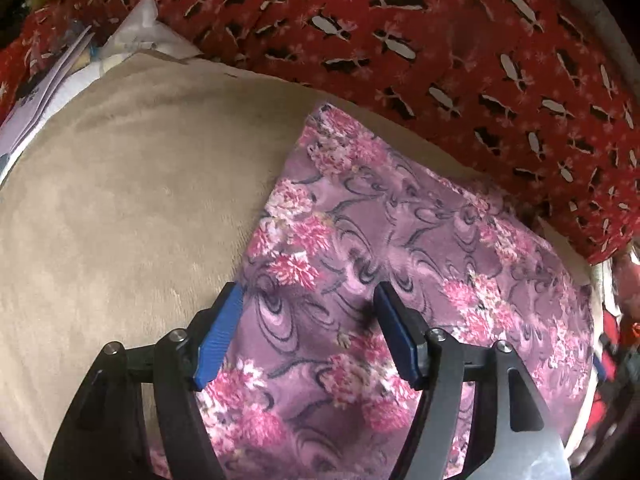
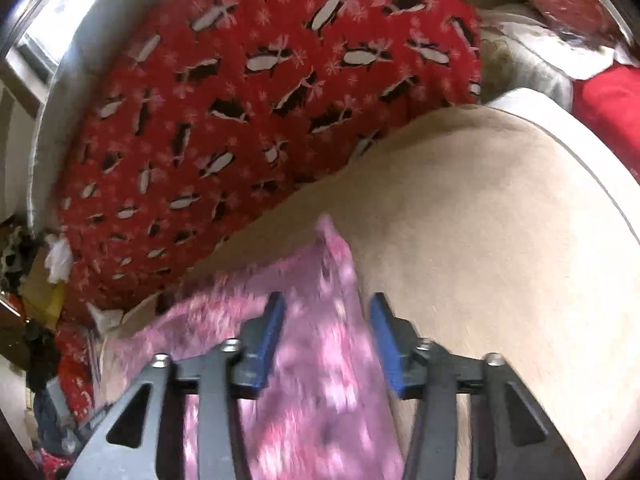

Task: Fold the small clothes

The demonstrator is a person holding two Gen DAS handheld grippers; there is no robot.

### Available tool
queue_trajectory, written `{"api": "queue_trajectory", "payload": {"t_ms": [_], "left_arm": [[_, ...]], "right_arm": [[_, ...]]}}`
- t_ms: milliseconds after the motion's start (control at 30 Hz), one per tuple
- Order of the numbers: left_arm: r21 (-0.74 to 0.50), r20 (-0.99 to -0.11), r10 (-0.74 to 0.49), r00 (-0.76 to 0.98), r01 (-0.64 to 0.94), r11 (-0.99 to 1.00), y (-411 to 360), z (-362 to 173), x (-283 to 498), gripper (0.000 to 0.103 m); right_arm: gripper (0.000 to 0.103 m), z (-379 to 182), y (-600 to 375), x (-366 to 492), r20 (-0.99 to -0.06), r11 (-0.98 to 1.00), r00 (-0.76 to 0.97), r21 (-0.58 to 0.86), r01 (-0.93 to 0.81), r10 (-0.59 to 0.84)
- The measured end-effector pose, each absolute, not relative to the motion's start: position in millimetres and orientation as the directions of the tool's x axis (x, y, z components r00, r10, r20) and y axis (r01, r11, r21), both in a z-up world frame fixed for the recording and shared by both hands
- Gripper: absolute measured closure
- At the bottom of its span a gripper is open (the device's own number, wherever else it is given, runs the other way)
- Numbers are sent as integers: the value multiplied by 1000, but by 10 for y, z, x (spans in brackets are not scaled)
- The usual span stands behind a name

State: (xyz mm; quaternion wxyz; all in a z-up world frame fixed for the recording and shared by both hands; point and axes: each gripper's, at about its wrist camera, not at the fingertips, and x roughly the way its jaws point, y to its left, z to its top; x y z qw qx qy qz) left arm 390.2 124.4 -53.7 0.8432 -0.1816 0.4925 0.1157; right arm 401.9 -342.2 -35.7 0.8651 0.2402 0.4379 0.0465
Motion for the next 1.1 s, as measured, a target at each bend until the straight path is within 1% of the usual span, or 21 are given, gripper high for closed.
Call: {"api": "queue_trajectory", "payload": {"t_ms": [67,100,133,233,267,300,333,367,400,433,567,600,633,700,733,767,833,967,1000,1033,1100], "left_arm": [[-166,-880,26,475,-359,919,1157,-586,3877,36],[-145,-881,43,472,-354,924,1118,-589,3869,36],[-132,-879,54,474,-350,927,1099,-586,3864,36],[-116,-879,67,472,-349,930,1091,-597,3869,34],[-117,-881,67,468,-354,928,1105,-617,3877,33],[-110,-883,74,463,-359,927,1115,-636,3885,28],[-101,-884,83,460,-361,927,1118,-638,3885,27],[-100,-885,82,458,-359,928,1128,-629,3886,27],[-99,-890,79,450,-358,928,1143,-608,3883,27],[-101,-892,76,445,-361,927,1156,-588,3876,27],[-124,-880,61,471,-352,928,1175,-411,3792,27],[-117,-877,63,476,-340,933,1148,-394,3783,27],[-106,-875,68,479,-327,939,1108,-390,3778,27],[-67,-886,80,458,-297,952,998,-497,3809,27],[-50,-897,83,434,-287,957,968,-579,3838,27],[-31,-902,96,421,-284,958,934,-658,3853,27],[-17,-890,118,440,-290,957,914,-651,3842,26],[-25,-892,112,439,-295,955,916,-631,3854,25],[-28,-892,111,438,-298,954,918,-626,3859,24],[-33,-893,107,437,-300,953,920,-619,3867,24],[-35,-893,106,438,-304,952,931,-623,3871,22]], "right_arm": [[41,-531,-3427,3884,-756,874,570,469,129,322],[59,-658,-3410,3833,-771,871,530,478,115,353],[90,-651,-3389,3768,-751,871,540,487,65,380],[97,-427,-3455,3554,-671,879,651,477,11,356],[97,-464,-3511,3540,-681,888,656,459,33,327],[96,-572,-3538,3582,-721,895,615,443,56,318],[96,-718,-3548,3635,-769,899,557,430,84,315],[98,-763,-3572,3626,-774,893,543,441,94,325],[90,-687,-3596,3579,-758,888,568,450,101,320],[85,-589,-3597,3537,-743,886,592,454,101,313],[85,-300,-3464,3278,-640,876,678,482,-13,363],[81,-304,-3425,3263,-645,885,674,464,-29,360],[73,-368,-3350,3266,-667,900,657,434,-42,352],[67,-659,-3282,3293,-751,923,577,384,-15,322],[66,-737,-3248,3300,-759,925,570,379,-5,314],[66,-706,-3273,3277,-737,919,599,395,3,315],[64,-626,-3296,3298,-747,917,589,398,26,308],[64,-322,-3201,3271,-676,922,667,384,-43,313],[58,-307,-3160,3271,-675,927,670,371,-54,309],[49,-351,-3098,3303,-686,934,661,352,-64,304],[45,-536,-2958,3345,-736,947,614,313,-68,287]]}}
